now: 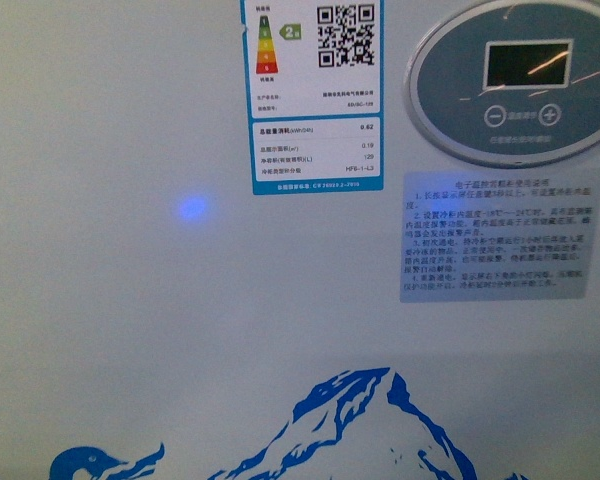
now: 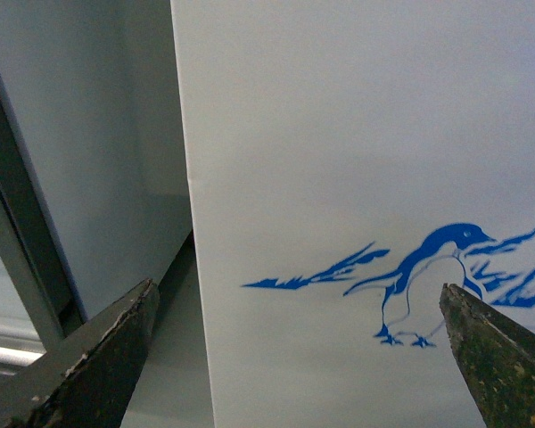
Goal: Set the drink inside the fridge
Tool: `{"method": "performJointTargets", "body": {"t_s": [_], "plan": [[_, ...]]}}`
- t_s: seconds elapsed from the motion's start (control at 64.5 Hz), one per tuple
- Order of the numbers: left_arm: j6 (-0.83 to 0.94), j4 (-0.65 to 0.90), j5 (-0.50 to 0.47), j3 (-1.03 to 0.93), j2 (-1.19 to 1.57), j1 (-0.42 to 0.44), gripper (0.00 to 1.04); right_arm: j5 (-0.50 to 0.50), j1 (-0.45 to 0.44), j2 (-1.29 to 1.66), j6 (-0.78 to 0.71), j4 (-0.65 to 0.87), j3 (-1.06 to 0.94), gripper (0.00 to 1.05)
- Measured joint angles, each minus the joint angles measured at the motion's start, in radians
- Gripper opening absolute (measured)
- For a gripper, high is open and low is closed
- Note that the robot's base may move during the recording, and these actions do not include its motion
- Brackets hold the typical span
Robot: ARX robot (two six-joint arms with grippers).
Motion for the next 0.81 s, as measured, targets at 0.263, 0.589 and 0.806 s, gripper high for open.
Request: {"method": "performJointTargets", "body": {"t_s": [0.263, 0.589, 0.806], "plan": [[0.0, 0.0, 0.002, 0.0, 0.0, 0.0, 0.97, 0.222, -0.078, 0.315, 0.15, -0.206, 0.134, 0.98], [0.0, 0.0, 0.001, 0.0, 0.0, 0.0, 0.97, -0.036, -0.621, 1.299, 0.042, 0.233, 0.352, 0.98], [0.0, 0.0, 0.0, 0.0, 0.0, 0.0, 0.97, -0.05, -0.661, 1.827, 0.066, 0.459, 0.445, 0.98]]}}
